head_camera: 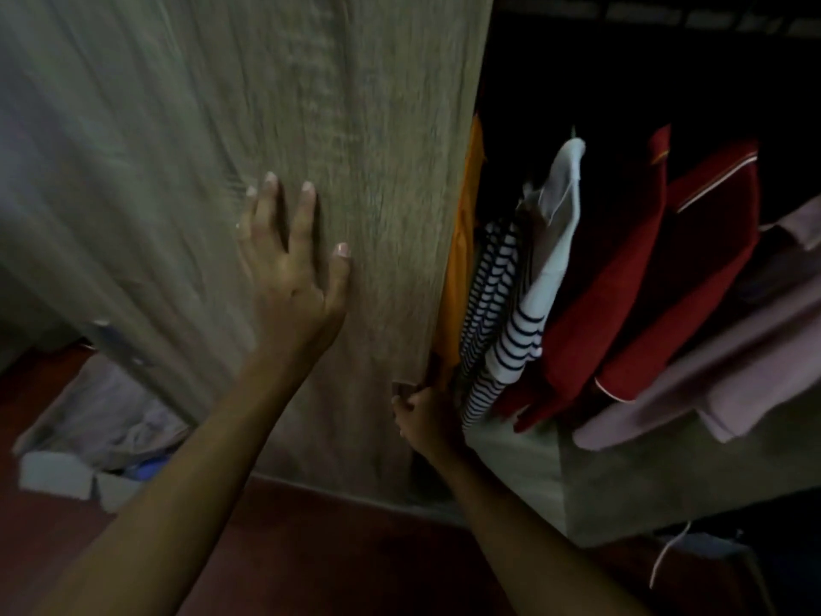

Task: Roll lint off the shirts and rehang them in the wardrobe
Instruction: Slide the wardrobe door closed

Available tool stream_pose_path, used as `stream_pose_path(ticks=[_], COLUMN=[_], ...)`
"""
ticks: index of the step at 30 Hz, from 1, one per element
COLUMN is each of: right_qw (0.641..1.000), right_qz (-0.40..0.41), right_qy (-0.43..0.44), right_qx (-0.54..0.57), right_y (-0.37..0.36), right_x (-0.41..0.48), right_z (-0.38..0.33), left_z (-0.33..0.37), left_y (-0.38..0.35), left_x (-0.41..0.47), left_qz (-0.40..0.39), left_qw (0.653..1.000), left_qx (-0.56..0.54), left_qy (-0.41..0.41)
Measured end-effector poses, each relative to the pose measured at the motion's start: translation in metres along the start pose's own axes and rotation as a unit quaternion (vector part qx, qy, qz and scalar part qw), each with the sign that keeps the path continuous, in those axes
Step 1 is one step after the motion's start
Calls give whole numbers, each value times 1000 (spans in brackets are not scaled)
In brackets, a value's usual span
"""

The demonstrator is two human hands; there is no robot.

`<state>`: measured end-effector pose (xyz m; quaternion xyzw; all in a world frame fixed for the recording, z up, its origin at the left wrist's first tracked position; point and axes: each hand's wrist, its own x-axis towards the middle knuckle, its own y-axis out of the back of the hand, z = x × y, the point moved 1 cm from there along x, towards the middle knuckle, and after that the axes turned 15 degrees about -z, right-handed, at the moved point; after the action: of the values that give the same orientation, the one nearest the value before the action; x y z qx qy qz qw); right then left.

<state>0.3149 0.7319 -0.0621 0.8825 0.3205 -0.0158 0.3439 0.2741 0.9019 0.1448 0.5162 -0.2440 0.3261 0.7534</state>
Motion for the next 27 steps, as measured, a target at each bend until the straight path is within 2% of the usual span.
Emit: stream_pose_path(ticks=[6, 14, 17, 24, 27], right_qw=[994, 994, 992, 972, 967], right_qz=[12, 13, 35, 28, 55], right_qy=[-103, -107, -102, -166, -185], right_qx=[23, 19, 58, 162, 168], right_y=[-10, -4, -1, 29, 49], right_x=[12, 6, -1, -22, -33], right_z=[3, 2, 7, 41, 64], left_z=[-8, 0, 8, 59, 86], left_y=[-2, -2, -5, -19, -31], left_x=[-2, -3, -4, 2, 4], left_qz=[-9, -23, -32, -24, -18], left_qw=[1000, 1000, 999, 999, 997], left_qx=[14, 9, 13, 6, 8], left_qy=[-6, 1, -10, -48, -69])
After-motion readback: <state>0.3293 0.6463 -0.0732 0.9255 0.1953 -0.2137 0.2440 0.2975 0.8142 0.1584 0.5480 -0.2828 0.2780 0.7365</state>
